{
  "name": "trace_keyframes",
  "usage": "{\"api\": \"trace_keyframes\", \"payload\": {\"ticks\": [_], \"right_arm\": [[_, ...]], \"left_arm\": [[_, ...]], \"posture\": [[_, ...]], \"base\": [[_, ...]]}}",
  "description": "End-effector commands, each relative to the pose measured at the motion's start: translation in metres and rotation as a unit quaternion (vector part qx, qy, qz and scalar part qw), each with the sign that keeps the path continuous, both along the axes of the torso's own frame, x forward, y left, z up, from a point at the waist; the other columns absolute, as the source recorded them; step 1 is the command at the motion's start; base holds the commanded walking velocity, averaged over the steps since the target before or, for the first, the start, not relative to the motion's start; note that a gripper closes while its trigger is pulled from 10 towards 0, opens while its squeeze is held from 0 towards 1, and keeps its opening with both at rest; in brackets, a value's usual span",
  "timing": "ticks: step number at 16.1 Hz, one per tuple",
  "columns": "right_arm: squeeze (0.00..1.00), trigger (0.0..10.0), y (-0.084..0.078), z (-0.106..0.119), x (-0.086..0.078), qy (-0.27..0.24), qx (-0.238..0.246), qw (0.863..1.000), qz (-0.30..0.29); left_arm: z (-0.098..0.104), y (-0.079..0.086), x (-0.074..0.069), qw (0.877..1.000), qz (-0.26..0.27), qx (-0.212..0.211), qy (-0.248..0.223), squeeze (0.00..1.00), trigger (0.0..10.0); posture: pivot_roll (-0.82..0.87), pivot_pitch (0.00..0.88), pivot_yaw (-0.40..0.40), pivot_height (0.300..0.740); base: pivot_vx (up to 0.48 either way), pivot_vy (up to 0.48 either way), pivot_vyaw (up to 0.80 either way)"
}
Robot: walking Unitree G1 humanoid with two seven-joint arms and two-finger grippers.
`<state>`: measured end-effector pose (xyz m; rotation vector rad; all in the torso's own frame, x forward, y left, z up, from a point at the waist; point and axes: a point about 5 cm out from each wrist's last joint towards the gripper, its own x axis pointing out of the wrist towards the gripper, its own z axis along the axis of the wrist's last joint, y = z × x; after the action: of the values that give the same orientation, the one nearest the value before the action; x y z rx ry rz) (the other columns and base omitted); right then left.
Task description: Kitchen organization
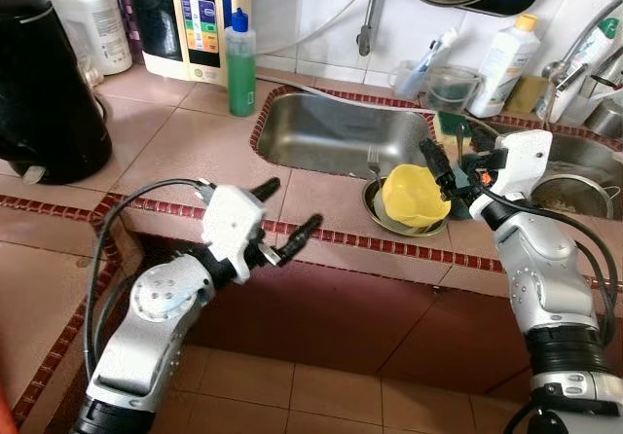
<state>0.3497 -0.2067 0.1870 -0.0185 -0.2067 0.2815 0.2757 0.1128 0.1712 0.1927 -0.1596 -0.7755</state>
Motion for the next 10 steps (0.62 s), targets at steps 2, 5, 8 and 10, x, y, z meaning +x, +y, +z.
{"api": "trace_keyframes", "payload": {"ticks": [2,5,8,10], "right_arm": [[0.00,10.0,-0.008,-0.002,0.001,0.007,-0.019,1.000,-0.007],[0.00,10.0,-0.022,-0.006,0.006,0.021,-0.037,0.999,-0.033],[0.00,10.0,-0.030,-0.002,0.013,0.025,-0.048,0.997,-0.061],[0.00,10.0,-0.033,0.001,0.018,0.028,-0.051,0.996,-0.073]], "left_arm": [[-0.001,-0.013,-0.004,0.999,-0.030,0.017,-0.007,0.00,10.0],[0.000,-0.023,-0.002,0.999,-0.039,0.020,-0.011,0.00,10.0],[0.003,-0.028,-0.001,0.999,-0.049,0.014,-0.015,0.00,10.0],[0.003,-0.031,-0.001,0.998,-0.054,0.018,-0.015,0.00,10.0]], "posture": [[0.04,0.000,-0.099,0.732],[0.03,0.000,-0.095,0.732],[0.02,0.000,-0.095,0.732],[0.03,0.000,-0.097,0.732]], "base": [[0.000,0.000,0.00],[0.000,0.000,0.00],[0.000,0.000,0.00],[0.000,0.000,0.00]]}}
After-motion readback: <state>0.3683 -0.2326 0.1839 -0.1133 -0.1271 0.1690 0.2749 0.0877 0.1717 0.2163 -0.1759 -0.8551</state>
